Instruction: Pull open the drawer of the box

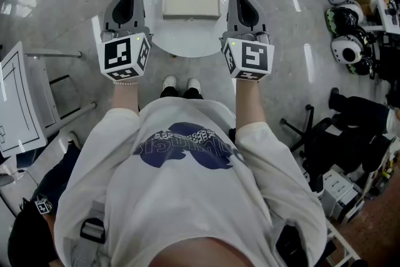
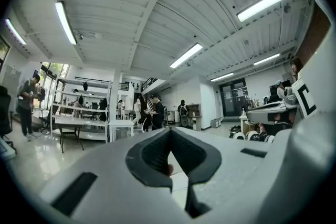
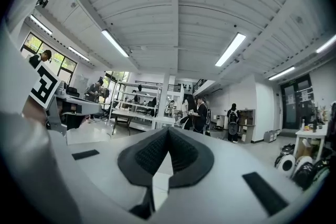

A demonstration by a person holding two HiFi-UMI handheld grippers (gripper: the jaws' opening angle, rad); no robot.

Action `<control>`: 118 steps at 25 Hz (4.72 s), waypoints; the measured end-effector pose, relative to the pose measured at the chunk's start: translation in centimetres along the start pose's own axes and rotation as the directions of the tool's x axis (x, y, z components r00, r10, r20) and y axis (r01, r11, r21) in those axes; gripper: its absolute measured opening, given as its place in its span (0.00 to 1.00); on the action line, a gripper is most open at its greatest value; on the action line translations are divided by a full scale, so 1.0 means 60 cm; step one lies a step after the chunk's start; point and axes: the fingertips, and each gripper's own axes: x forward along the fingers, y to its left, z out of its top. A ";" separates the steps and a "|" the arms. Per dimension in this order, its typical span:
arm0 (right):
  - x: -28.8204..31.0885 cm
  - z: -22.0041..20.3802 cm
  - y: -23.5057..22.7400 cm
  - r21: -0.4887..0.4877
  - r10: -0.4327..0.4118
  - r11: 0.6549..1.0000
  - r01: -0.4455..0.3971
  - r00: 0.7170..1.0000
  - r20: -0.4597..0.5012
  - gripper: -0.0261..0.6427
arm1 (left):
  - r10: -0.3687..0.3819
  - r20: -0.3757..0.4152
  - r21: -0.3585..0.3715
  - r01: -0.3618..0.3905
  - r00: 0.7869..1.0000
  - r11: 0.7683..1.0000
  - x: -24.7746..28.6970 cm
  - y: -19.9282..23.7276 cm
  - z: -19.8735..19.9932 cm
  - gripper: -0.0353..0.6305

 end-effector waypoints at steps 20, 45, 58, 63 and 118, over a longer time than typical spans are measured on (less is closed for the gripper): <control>-0.046 -0.057 -0.089 0.302 0.090 0.949 -0.091 0.996 0.018 0.37 | 0.031 -0.206 -0.198 -0.072 0.978 0.978 -0.051 0.000 -0.096 0.31; 0.023 -0.208 -0.034 0.376 0.097 0.926 -0.022 0.978 -0.183 0.37 | -0.182 -0.640 -0.262 0.010 0.746 0.965 0.095 -0.019 -0.414 0.31; 0.038 -0.317 0.016 0.383 0.093 0.923 0.047 0.935 -0.341 0.37 | -0.259 -0.754 -0.336 -0.015 0.604 0.942 0.142 -0.021 -0.557 0.31; 0.037 -0.338 0.018 0.388 0.085 0.919 0.071 0.924 -0.372 0.37 | -0.281 -0.776 -0.347 -0.010 0.564 0.938 0.152 -0.028 -0.577 0.30; 0.130 -0.679 0.196 0.608 0.545 0.771 0.190 0.298 -0.784 0.27 | -0.318 -0.792 -0.437 -0.120 0.522 0.891 0.158 -0.027 -0.594 0.18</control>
